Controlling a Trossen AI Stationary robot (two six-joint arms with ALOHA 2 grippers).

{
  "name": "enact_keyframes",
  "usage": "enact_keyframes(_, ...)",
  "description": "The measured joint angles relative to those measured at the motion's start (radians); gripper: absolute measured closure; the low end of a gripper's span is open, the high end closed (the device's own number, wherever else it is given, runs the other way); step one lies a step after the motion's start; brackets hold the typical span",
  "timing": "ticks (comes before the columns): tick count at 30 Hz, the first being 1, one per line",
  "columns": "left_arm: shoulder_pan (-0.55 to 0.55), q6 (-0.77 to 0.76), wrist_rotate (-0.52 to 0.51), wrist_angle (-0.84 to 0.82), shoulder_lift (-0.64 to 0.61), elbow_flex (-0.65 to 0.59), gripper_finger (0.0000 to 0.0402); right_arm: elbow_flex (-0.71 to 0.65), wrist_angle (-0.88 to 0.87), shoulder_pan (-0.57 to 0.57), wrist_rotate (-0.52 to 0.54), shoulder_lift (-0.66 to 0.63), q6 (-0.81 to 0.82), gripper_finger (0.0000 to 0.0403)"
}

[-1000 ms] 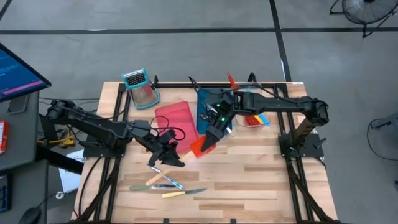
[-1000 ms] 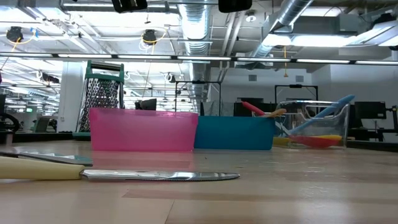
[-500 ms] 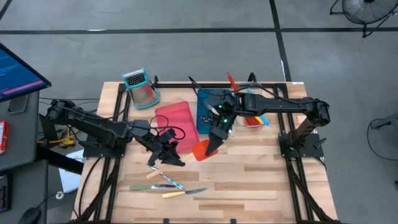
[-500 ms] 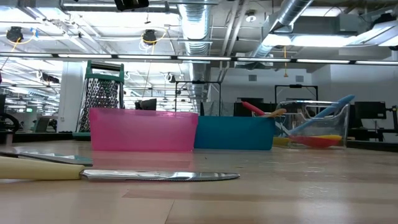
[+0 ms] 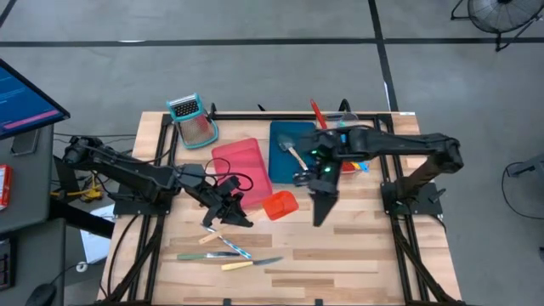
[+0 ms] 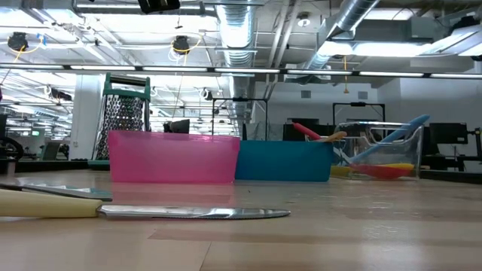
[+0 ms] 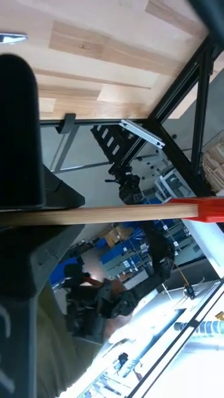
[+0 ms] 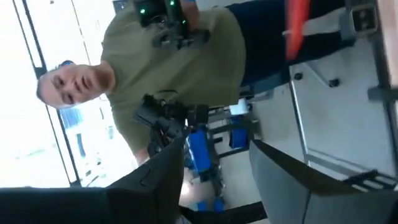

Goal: Pick & Place Kitchen Items
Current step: Put the red spatula into the blue bin

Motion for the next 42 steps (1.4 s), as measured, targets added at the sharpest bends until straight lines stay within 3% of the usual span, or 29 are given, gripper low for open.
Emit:
enact_keyframes(3, 0.0, 0.0, 0.0, 0.001, 0.0, 0.0, 0.0401, 0.0, -0.12, 0.017, 0.086, -0.077, 0.01, 0.0216)
enact_keyframes(6, 0.0, -0.001, 0.0, 0.003, 0.0, 0.0, 0.0401, -0.001, -0.165, 0.043, 0.24, -0.166, 0.05, 0.0212)
enact_keyframes(11, 0.0, -0.001, -0.023, 0.012, 0.0, 0.0, 0.0402, 0.0, -0.054, 0.072, 0.53, -0.326, 0.086, 0.0212)
enact_keyframes(15, 0.0, -0.001, -0.061, 0.029, 0.0, 0.0, 0.0402, 0.001, 0.053, 0.099, 0.757, -0.437, 0.0, 0.0219)
enact_keyframes(22, 0.025, -0.027, -0.155, 0.135, 0.0, 0.0, 0.0401, 0.001, 0.09, 0.142, 1.03, -0.527, -0.312, 0.0244)
enact_keyframes(35, 0.079, -0.082, -0.292, 0.201, 0.0, 0.0, 0.0401, 0.0, 0.043, 0.24, 1.097, -0.4, -1.084, 0.0281)
enact_keyframes(38, 0.09, -0.084, -0.332, 0.203, 0.0, 0.0, 0.0401, 0.0, -0.027, 0.274, 1.222, -0.358, -1.292, 0.0281)
enact_keyframes(42, 0.11, -0.105, -0.367, 0.204, 0.0, 0.0, 0.0401, 0.0, -0.093, 0.325, 1.516, -0.303, -1.507, 0.0275)
